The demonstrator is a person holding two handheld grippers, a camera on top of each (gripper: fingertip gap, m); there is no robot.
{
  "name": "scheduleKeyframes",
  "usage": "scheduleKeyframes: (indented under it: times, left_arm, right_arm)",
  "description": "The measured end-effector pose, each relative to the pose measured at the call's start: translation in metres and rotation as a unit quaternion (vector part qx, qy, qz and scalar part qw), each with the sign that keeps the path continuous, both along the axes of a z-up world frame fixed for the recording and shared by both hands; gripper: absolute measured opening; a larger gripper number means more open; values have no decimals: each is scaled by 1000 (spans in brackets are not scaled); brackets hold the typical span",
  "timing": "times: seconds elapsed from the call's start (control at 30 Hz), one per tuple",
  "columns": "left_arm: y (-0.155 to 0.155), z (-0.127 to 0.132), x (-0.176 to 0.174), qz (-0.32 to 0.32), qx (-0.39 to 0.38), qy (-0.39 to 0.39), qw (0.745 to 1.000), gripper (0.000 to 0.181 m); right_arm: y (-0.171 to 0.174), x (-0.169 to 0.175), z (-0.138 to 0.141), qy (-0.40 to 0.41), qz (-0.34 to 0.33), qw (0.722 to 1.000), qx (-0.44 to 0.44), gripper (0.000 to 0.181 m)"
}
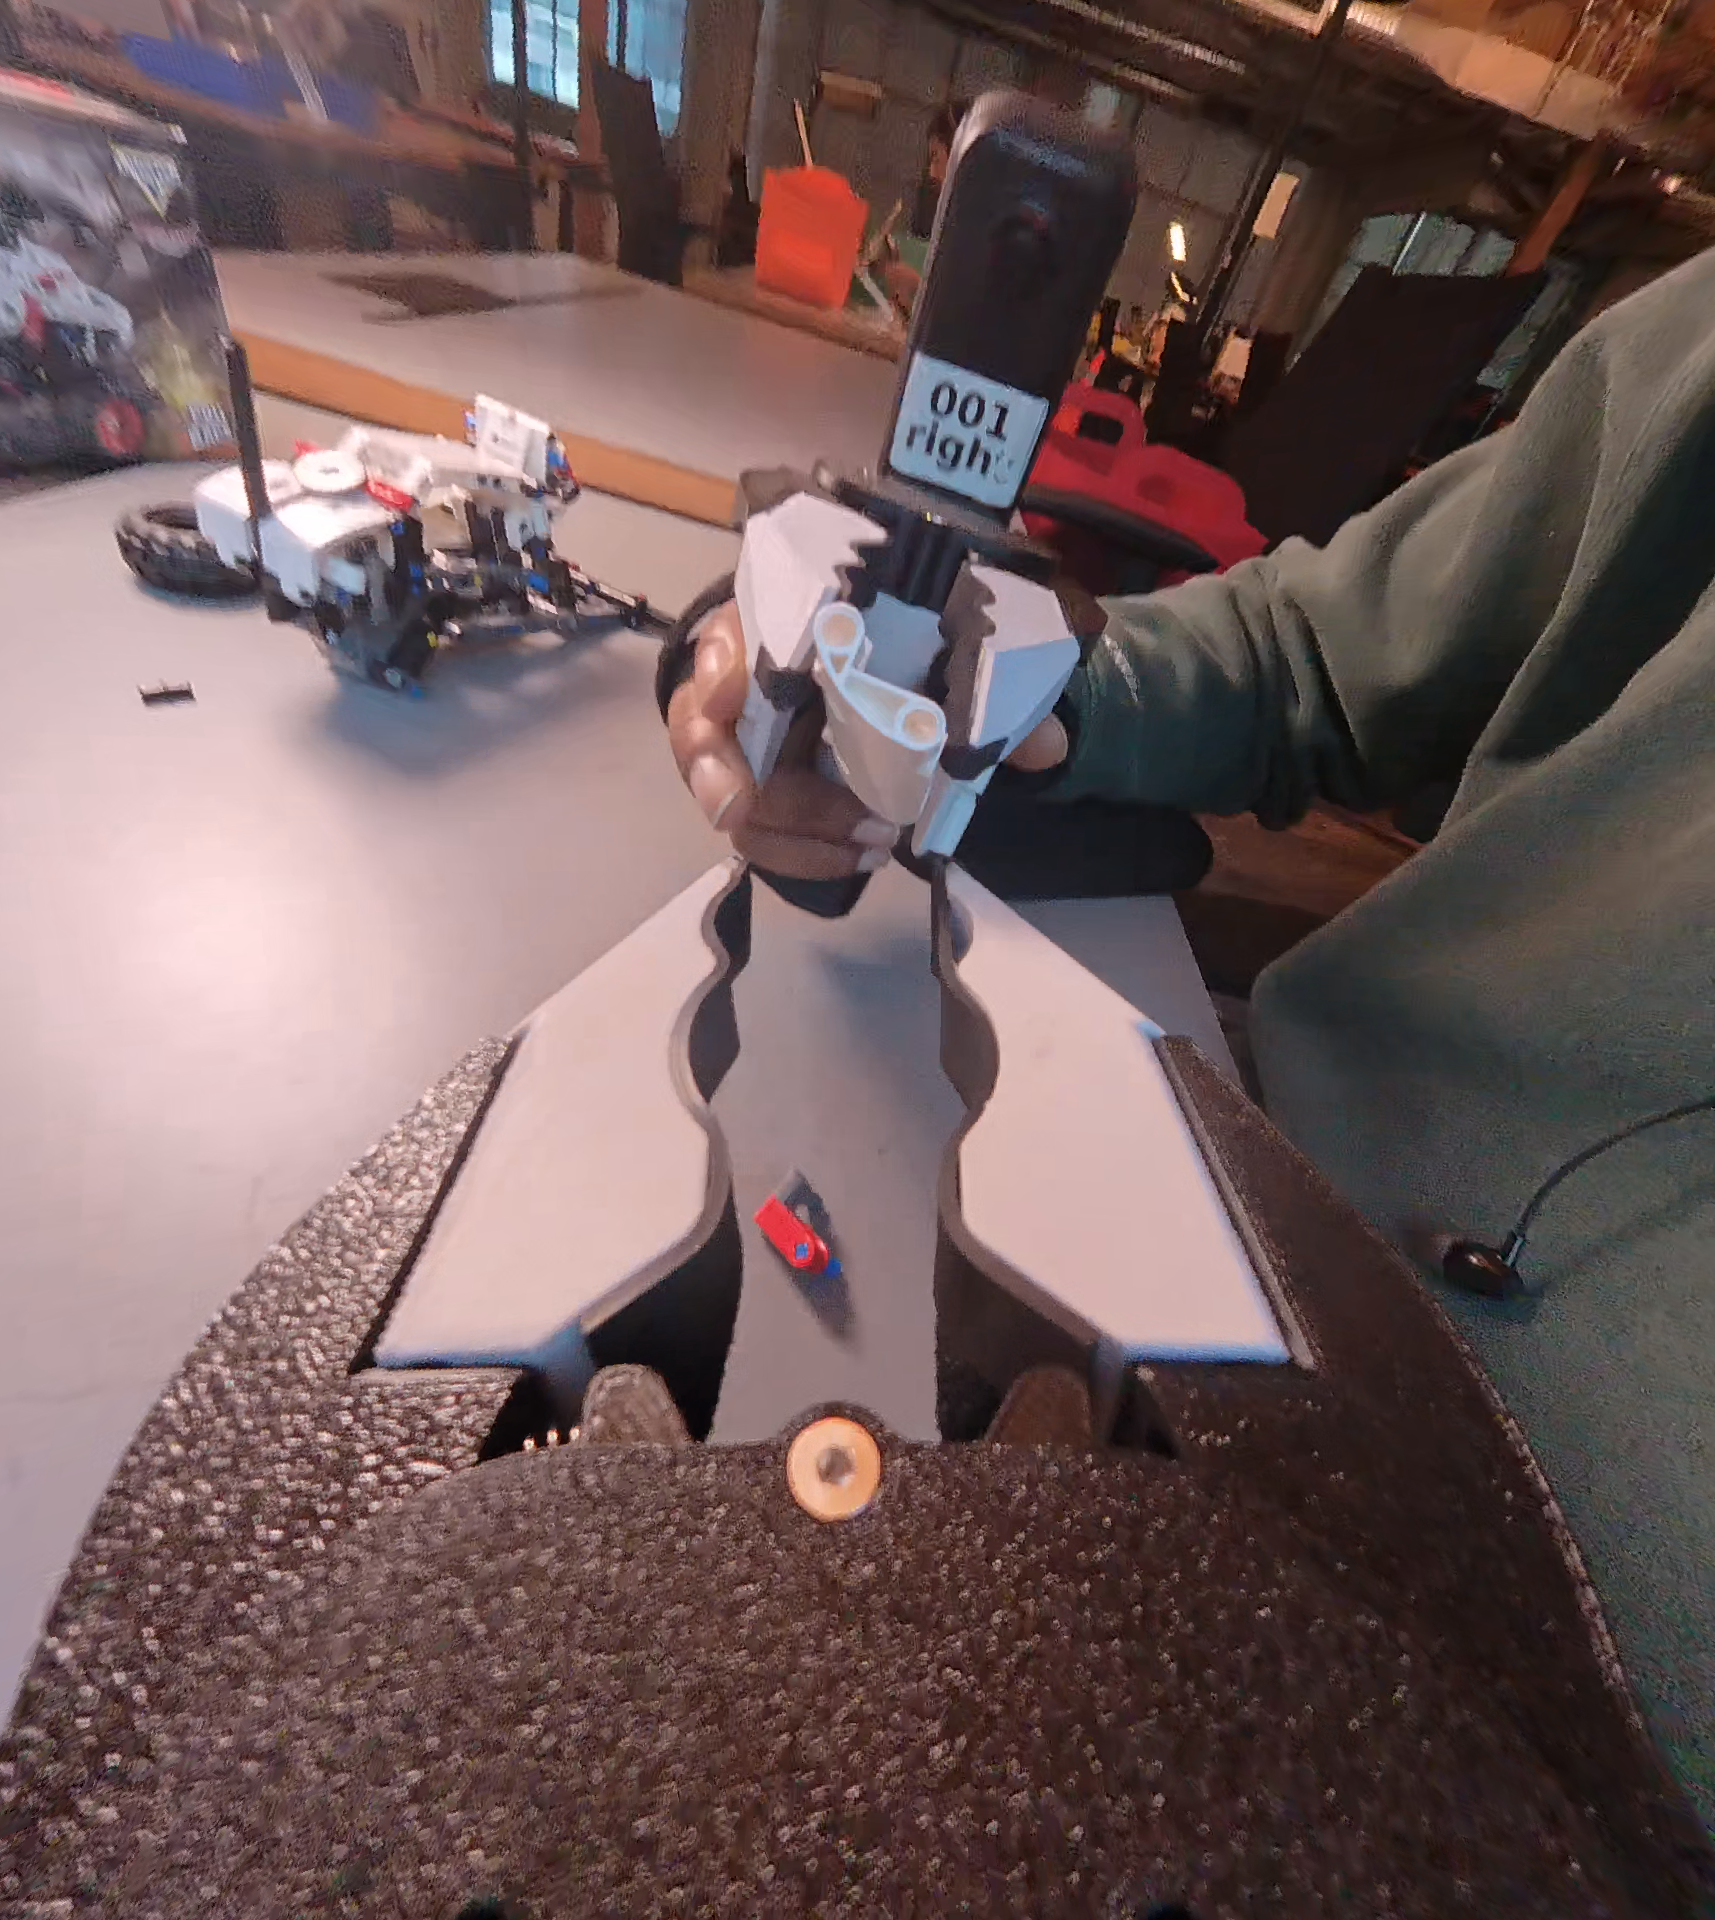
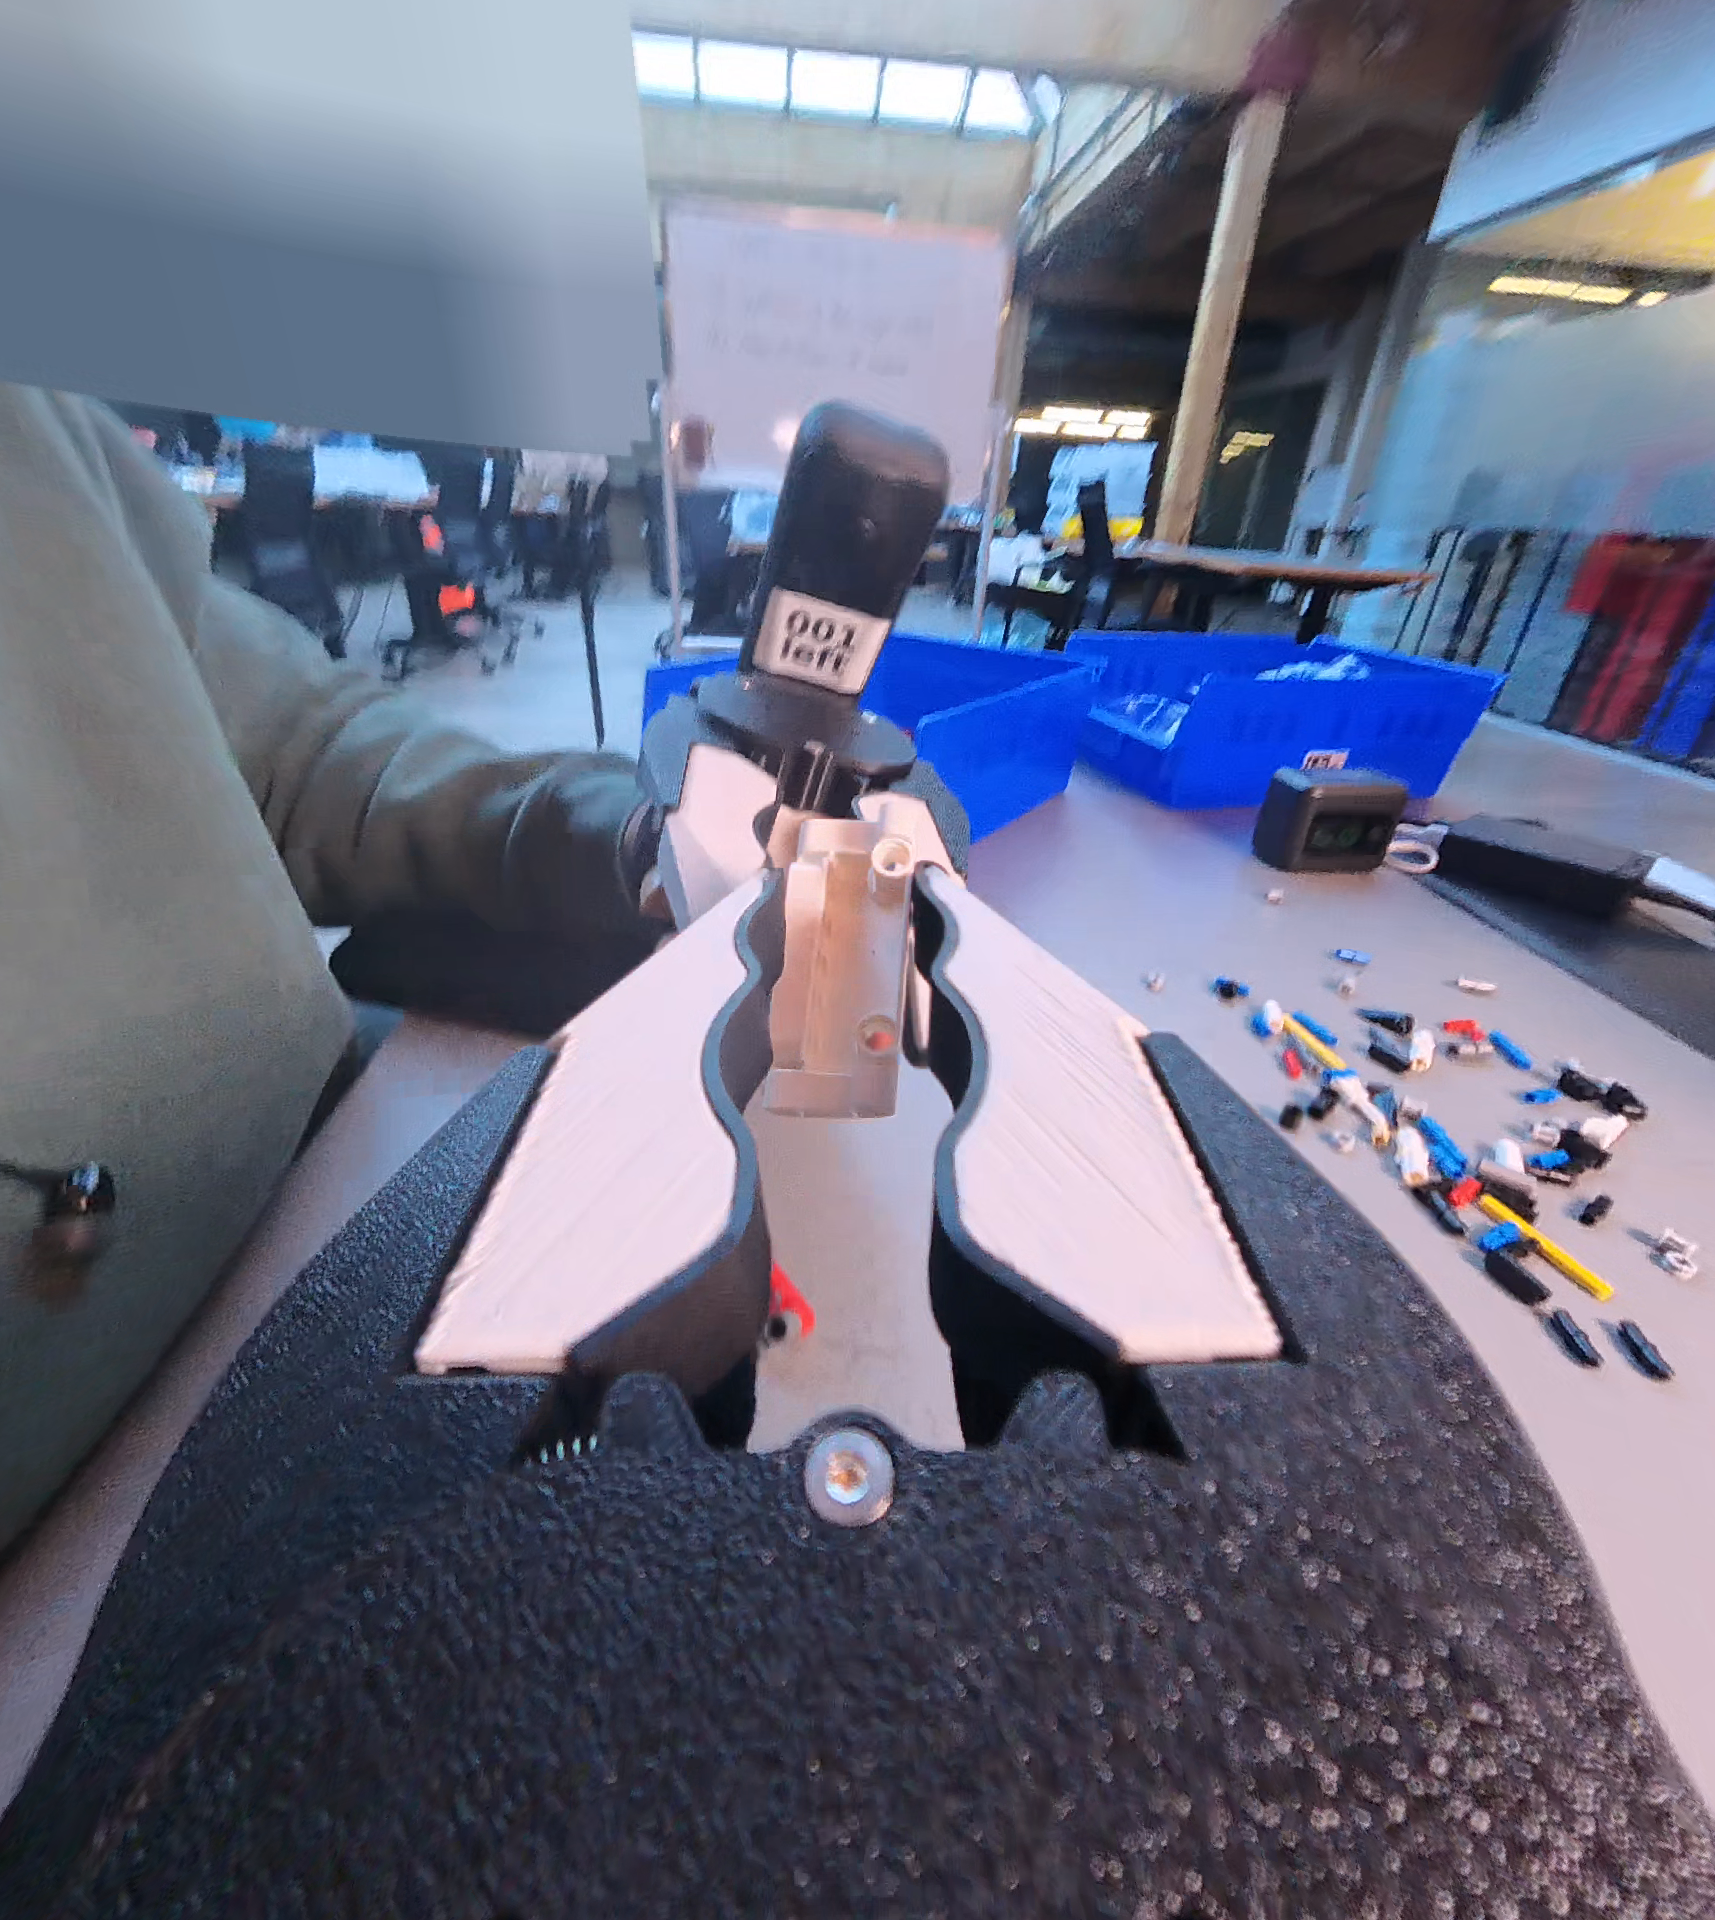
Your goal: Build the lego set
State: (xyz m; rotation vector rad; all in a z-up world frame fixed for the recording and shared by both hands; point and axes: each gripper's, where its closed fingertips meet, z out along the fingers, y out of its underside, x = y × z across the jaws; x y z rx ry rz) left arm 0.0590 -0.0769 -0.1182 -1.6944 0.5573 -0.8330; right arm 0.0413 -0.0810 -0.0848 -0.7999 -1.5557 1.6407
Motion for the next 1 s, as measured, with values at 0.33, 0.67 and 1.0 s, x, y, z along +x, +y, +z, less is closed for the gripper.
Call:
scheduleKeyframes:
  times: [0.33,0.67,1.0]
  left_arm:
    - [4,14,-11,33,48,3,998,17]
    - [-6,-25,-23,13,25,136,990,11]
    - [-3,-64,-37,26,-14,242,970,10]
  right_arm:
    - [3,-15,1,3,-55,998,-35,24]
    - [-2,-16,-41,-80,-29,994,70,21]
    - [7,-25,-85,-170,-21,967,190,7]
